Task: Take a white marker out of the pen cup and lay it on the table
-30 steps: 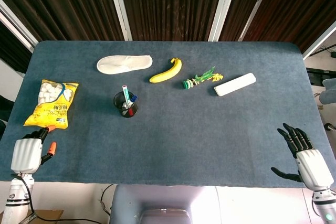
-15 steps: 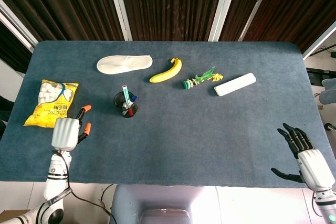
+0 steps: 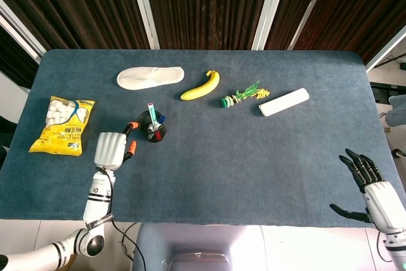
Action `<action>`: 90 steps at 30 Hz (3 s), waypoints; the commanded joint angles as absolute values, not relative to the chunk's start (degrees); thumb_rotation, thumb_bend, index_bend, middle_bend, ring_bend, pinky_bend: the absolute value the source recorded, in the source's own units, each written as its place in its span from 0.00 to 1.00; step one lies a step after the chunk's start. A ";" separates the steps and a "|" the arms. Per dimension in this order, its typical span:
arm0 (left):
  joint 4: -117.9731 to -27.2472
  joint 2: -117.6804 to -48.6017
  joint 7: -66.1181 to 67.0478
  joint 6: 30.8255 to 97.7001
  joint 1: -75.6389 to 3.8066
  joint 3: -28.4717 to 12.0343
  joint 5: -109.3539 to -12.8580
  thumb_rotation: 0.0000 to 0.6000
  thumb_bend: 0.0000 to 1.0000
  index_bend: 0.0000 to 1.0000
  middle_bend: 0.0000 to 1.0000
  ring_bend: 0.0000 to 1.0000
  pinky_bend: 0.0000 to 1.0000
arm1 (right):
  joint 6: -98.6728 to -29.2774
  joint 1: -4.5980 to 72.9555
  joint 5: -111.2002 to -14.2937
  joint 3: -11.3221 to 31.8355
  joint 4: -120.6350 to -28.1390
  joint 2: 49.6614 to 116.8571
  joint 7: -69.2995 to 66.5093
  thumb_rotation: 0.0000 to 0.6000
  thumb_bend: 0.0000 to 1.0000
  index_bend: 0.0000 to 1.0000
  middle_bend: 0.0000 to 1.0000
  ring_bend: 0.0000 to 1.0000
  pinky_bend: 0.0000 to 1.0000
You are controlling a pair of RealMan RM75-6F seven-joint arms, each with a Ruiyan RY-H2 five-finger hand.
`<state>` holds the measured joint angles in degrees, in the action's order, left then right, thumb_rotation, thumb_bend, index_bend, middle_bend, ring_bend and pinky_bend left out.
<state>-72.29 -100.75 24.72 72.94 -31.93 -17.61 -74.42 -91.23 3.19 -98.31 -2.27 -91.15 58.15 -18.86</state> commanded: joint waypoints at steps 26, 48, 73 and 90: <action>-57.55 -112.68 24.57 75.23 -39.36 -19.52 -72.77 1.00 0.39 0.44 1.00 1.00 1.00 | -92.86 2.63 -99.24 -2.46 -90.84 57.03 -21.58 1.00 0.23 0.06 0.05 0.01 0.13; -54.88 -113.35 23.97 76.45 -39.83 -19.08 -72.64 1.00 0.39 0.48 1.00 1.00 1.00 | -92.93 2.58 -99.53 -2.60 -90.55 57.16 -21.59 1.00 0.23 0.06 0.05 0.01 0.13; -72.20 -103.71 18.04 84.35 -34.39 -16.31 -78.05 1.00 0.40 0.71 1.00 1.00 1.00 | -92.61 2.63 -99.75 -2.81 -90.53 57.38 -21.27 1.00 0.23 0.06 0.05 0.02 0.13; -93.92 -84.53 5.03 89.51 -24.00 -9.99 -85.13 1.00 0.40 0.73 1.00 1.00 1.00 | -91.22 3.01 -99.57 -3.10 -90.88 57.84 -19.87 1.00 0.23 0.06 0.05 0.02 0.13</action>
